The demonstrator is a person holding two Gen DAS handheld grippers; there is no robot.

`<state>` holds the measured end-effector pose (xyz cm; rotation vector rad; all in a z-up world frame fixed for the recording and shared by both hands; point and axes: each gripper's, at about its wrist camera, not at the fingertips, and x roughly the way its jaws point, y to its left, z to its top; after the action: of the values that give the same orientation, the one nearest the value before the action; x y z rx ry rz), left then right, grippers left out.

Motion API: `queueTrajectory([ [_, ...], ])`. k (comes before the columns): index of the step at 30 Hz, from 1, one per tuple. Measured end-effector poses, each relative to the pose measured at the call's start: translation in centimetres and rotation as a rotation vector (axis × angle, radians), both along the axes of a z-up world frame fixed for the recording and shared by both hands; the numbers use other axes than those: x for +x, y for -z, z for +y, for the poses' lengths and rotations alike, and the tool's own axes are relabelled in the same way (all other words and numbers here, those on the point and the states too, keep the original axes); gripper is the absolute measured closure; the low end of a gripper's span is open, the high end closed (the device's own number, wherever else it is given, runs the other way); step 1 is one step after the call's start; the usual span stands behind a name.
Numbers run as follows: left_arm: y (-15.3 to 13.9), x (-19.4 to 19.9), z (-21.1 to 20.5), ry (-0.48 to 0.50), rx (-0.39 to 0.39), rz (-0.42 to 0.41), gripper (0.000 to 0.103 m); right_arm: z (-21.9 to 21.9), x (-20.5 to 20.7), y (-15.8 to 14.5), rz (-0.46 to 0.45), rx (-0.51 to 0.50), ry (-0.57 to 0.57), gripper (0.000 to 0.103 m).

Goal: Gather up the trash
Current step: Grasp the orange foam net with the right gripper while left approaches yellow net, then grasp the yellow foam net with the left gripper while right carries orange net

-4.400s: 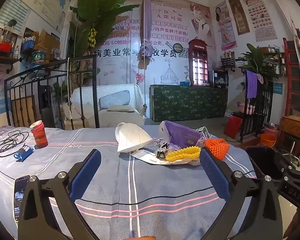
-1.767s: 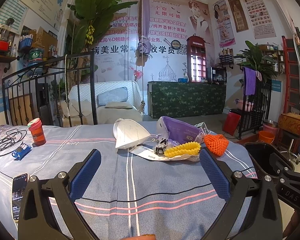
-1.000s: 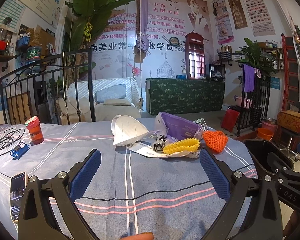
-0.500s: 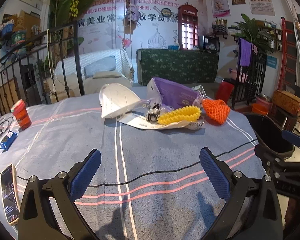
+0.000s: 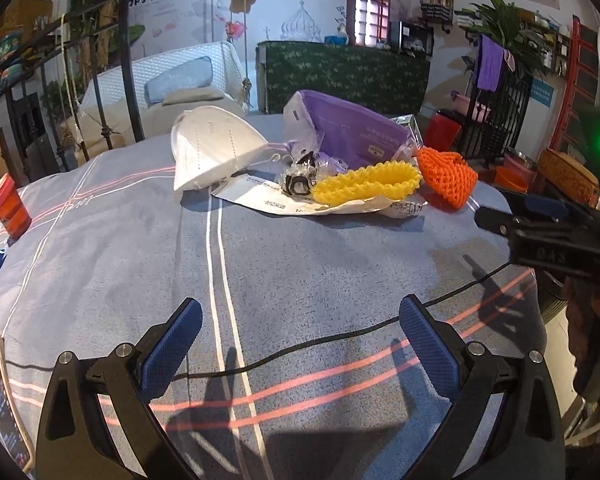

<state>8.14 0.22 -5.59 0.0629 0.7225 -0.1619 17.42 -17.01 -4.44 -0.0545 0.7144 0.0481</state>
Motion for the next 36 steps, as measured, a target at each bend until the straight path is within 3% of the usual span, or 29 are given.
queueTrajectory([
  [7, -0.1, 1.3, 0.3, 0.014, -0.047, 0.055, 0.006, 0.8, 4.0, -0.3, 0.019, -0.053, -0.033, 0.016],
  [11, -0.7, 2.1, -0.3, 0.036, -0.034, 0.044, 0.006, 0.9, 6.1, 0.1, 0.047, -0.077, -0.030, 0.019],
  [16, -0.9, 3.3, -1.2, 0.071, -0.038, 0.055, 0.006, 0.0, 7.9, 1.5, 0.107, -0.060, -0.015, 0.050],
  [21, -1.3, 4.8, -2.8, 0.132, -0.042, 0.059, 0.006, -1.1, 7.3, 1.0, 0.090, 0.004, -0.009, 0.071],
  [30, -3.0, 8.6, -6.5, 0.223, 0.014, 0.010, 0.010, -2.0, 5.3, 0.1, 0.068, 0.059, 0.002, 0.074],
  [36, -2.5, 11.0, -8.7, 0.297, 0.082, 0.047, 0.017, -2.8, 4.0, 0.1, 0.075, 0.077, 0.025, 0.073],
])
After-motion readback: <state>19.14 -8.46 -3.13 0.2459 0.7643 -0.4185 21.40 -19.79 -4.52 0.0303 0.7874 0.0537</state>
